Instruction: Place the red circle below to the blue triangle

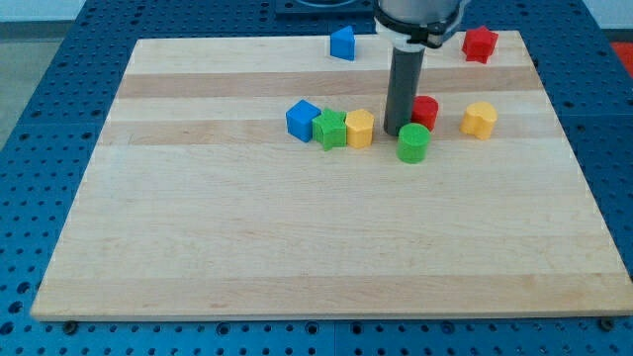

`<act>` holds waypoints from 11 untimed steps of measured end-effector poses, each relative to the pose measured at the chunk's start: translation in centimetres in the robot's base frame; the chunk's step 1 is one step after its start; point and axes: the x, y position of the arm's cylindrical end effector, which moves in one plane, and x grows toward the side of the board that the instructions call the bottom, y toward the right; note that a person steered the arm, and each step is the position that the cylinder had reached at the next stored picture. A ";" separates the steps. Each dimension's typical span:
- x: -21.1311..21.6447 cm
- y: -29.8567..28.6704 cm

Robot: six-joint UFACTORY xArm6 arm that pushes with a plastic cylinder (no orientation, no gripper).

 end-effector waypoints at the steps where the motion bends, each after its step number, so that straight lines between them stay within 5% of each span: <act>1: 0.9 2.8; 4: 0.1 6.4; 11: -6.5 -1.9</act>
